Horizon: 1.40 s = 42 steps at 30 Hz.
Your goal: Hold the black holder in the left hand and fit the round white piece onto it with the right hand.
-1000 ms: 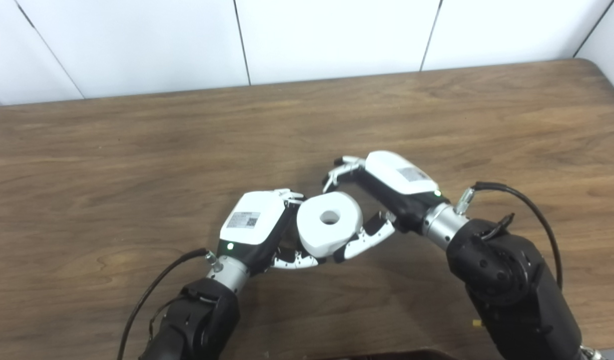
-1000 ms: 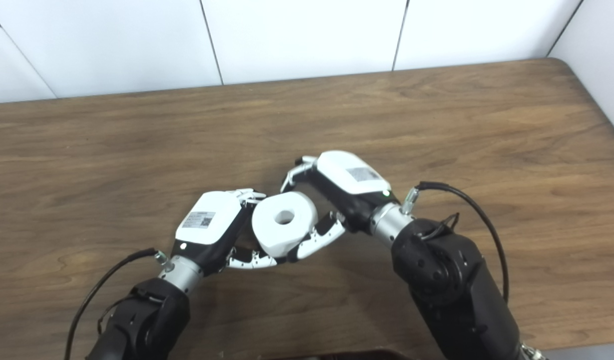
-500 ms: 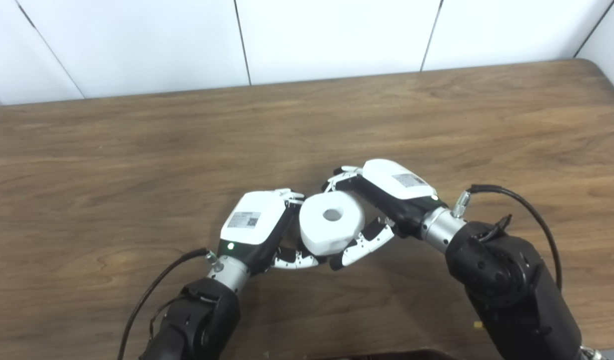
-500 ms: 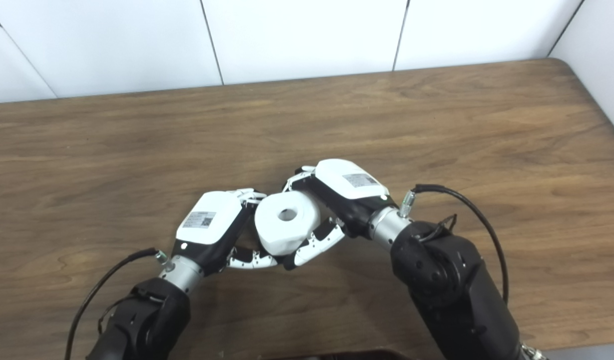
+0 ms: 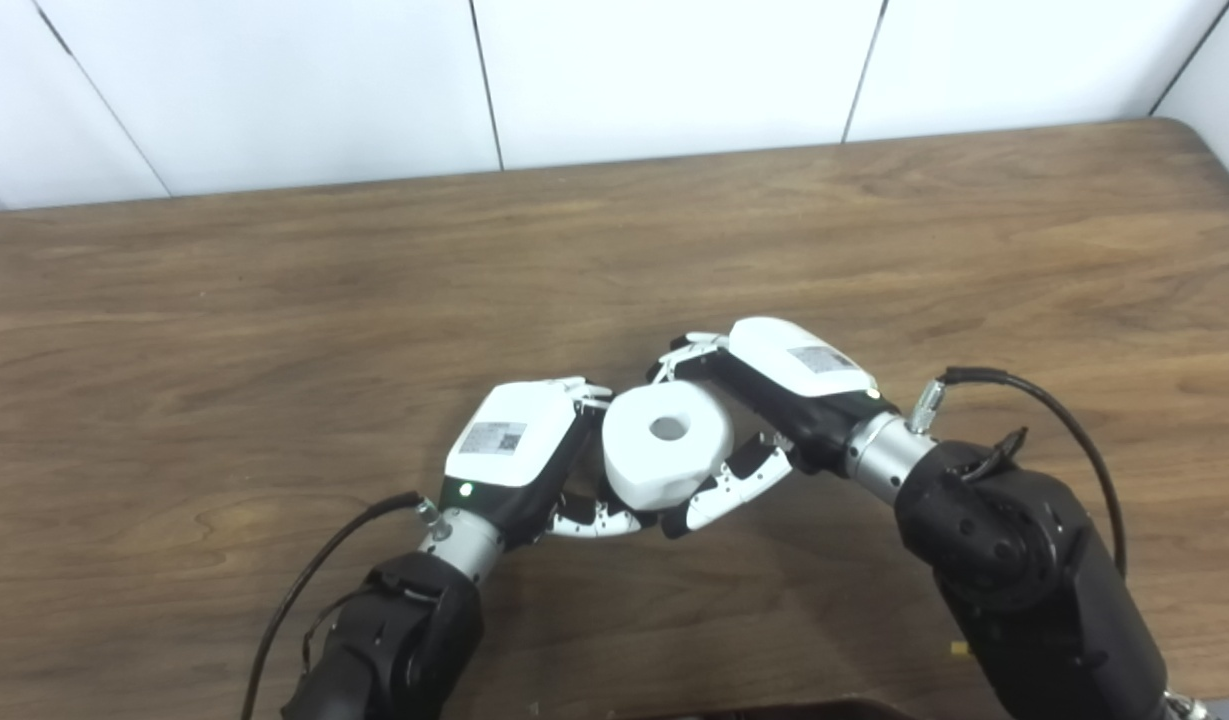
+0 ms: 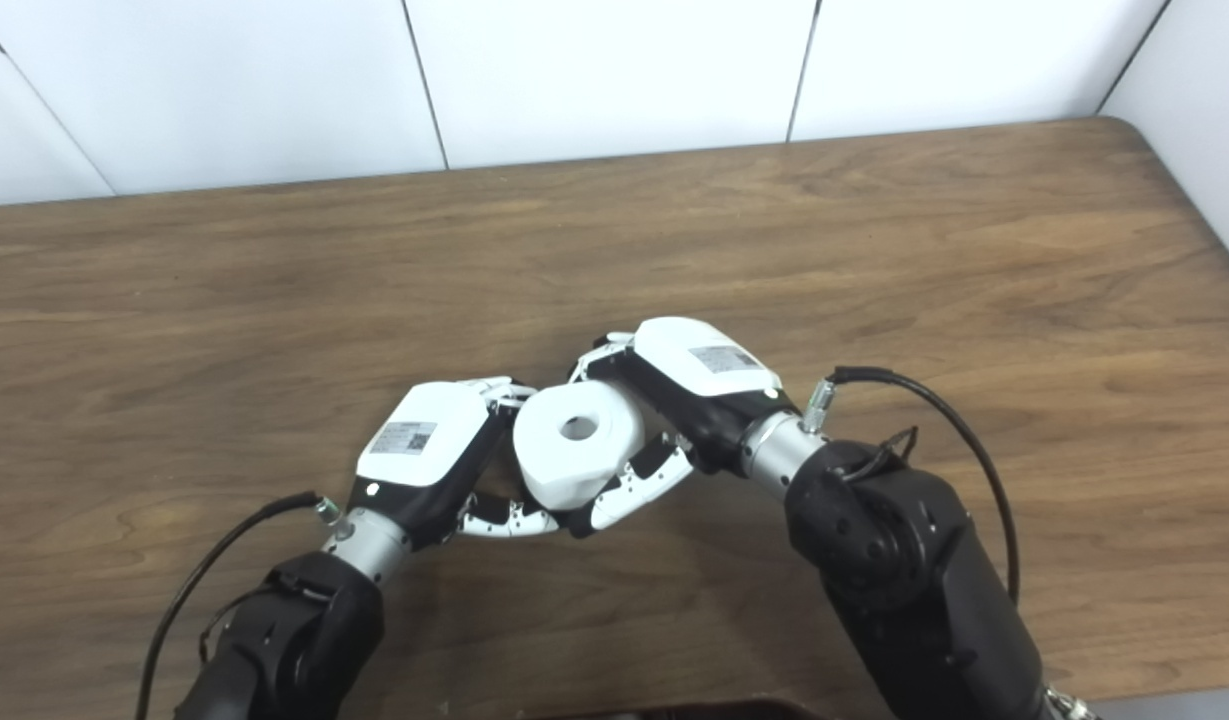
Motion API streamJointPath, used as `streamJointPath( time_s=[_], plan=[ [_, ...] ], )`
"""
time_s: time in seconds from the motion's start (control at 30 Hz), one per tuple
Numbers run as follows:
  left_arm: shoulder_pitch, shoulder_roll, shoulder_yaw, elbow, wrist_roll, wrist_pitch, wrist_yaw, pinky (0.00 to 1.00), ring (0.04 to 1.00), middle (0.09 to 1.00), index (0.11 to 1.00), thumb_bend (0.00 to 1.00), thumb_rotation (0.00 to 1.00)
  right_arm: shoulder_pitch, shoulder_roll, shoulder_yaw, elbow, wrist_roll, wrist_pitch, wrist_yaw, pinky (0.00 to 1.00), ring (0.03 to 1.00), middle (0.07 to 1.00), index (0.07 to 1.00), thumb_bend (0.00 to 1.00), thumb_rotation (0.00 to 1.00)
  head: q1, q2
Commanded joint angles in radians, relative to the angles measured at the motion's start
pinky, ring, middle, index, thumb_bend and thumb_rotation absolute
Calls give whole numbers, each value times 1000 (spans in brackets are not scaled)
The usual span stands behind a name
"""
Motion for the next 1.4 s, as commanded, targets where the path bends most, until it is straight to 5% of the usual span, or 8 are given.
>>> streamJointPath(
  time_s=[0.0,0.57,1.37],
  plan=[
    [21,6,-28,45,0,1,-63,834,858,795,487,520,50,-45,-10,-26,-27,14,3,-3,797,913,817,701,1000,409,-1,-1],
    [17,10,-26,64,-5,-9,-46,822,853,790,487,520,49,-179,-29,-107,-94,46,66,114,767,925,816,689,1000,420,-3,-4],
    [13,19,-6,69,-14,7,-55,828,856,784,492,522,61,-229,-33,-174,-111,41,65,175,755,918,816,707,1000,438,6,-20]
  ],
)
